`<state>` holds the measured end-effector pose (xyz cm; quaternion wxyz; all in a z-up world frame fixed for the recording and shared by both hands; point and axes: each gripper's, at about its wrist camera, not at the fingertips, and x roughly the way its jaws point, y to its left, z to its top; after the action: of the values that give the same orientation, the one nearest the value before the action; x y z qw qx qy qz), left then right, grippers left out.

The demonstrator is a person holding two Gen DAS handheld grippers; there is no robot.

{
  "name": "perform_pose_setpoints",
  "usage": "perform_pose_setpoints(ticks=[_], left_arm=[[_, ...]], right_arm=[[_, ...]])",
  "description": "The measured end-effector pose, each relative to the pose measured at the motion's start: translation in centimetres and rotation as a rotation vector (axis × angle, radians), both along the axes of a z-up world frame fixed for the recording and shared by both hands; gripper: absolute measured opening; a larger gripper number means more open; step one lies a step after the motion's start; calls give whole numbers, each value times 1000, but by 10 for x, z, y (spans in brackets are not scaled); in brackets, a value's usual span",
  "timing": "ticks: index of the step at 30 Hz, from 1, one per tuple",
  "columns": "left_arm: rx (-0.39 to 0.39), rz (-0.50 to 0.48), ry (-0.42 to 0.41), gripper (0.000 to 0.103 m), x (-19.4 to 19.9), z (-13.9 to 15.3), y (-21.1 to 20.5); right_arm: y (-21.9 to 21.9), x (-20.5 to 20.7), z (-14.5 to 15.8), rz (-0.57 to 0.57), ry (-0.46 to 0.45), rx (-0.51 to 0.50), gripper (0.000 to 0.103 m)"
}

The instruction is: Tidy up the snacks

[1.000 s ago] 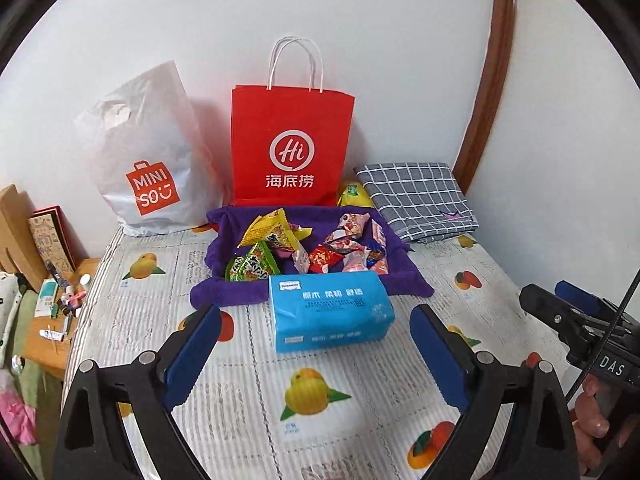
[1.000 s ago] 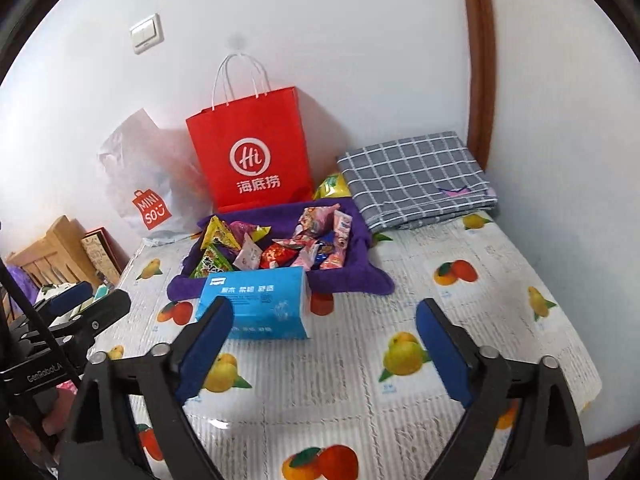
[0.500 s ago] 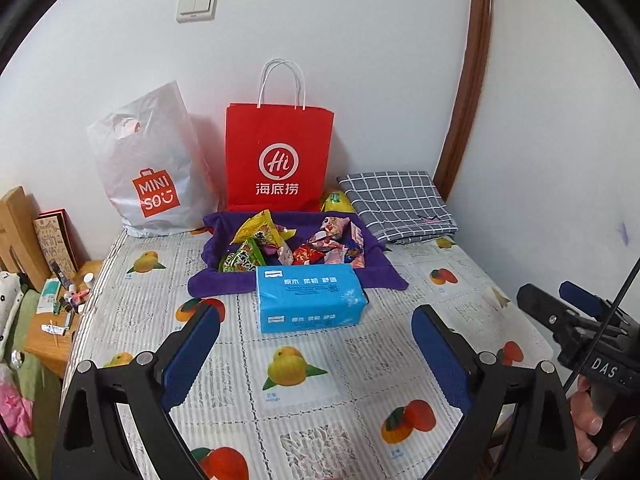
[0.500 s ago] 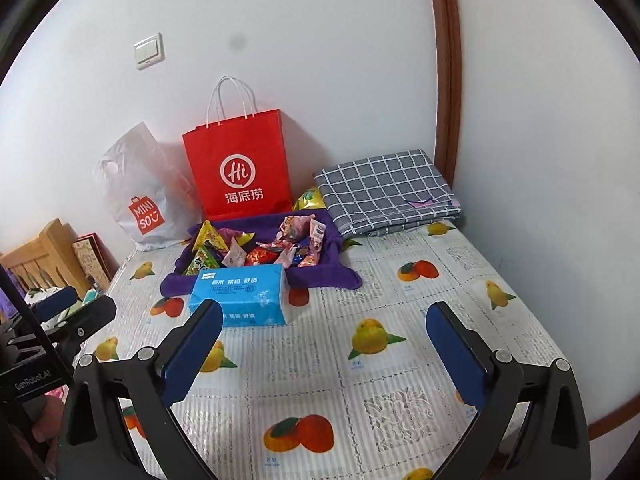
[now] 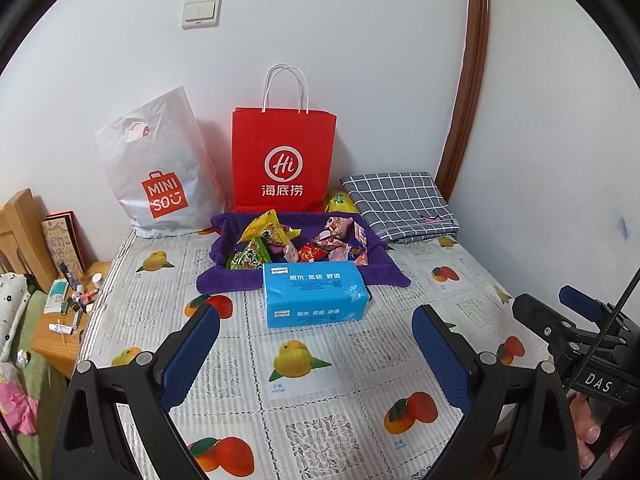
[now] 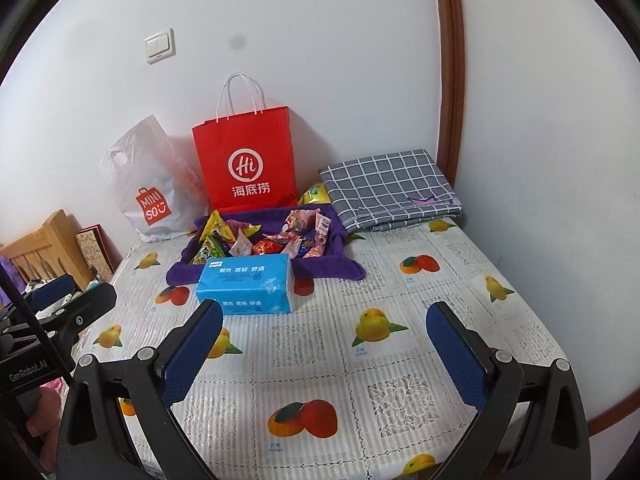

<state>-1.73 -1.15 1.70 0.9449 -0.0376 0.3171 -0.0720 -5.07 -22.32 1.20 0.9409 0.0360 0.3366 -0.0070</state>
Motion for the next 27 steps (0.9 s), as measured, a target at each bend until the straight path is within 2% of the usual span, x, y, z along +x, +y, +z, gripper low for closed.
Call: perform_pose_setpoints(ticks=[27], left_arm=[[-1, -3, 15, 97, 0, -5, 2]], right_arm=[[6, -4, -2, 11, 2, 4, 101]])
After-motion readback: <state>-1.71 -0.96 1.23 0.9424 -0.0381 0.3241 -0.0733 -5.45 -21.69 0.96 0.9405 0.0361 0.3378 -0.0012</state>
